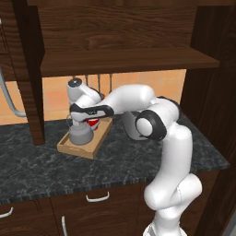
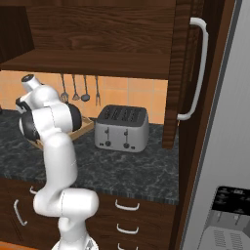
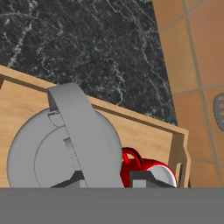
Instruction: Pick the kettle from the counter and place it on the tray. Then pick the mug from the cabinet and place it on the tray. Then close the cabinet doors.
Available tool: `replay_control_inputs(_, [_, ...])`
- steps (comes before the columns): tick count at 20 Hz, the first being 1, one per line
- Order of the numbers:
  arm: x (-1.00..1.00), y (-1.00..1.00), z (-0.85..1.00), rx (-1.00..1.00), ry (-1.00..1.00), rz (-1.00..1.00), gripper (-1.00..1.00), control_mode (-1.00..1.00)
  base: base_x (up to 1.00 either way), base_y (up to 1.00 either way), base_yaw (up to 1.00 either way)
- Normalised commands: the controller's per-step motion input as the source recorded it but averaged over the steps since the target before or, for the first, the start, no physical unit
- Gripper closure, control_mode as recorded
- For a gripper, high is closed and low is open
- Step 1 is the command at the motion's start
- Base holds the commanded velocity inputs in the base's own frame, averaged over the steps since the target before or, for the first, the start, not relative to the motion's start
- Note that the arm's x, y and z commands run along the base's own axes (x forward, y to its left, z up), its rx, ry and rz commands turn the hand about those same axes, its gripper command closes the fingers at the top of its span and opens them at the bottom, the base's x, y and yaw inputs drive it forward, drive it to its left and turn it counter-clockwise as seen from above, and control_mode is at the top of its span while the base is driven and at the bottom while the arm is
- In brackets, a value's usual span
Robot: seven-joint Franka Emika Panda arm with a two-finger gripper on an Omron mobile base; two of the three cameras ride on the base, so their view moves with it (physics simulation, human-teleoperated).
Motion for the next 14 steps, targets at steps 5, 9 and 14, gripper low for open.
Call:
replay_control_inputs(5, [-0.02, 0.01, -0.39, 0.00, 0.03, 0.00, -1.00, -1.00, 0.00, 0.00, 0.00])
replay_control_inputs(9, [-0.15, 0.00, -0.23, 0.00, 0.00, 0.00, -1.00, -1.00, 0.00, 0.00, 0.00])
replay_control_inputs(14, [-0.16, 0.00, -0.13, 0.00, -0.01, 0.00, -1.00, -1.00, 0.00, 0.00, 0.00])
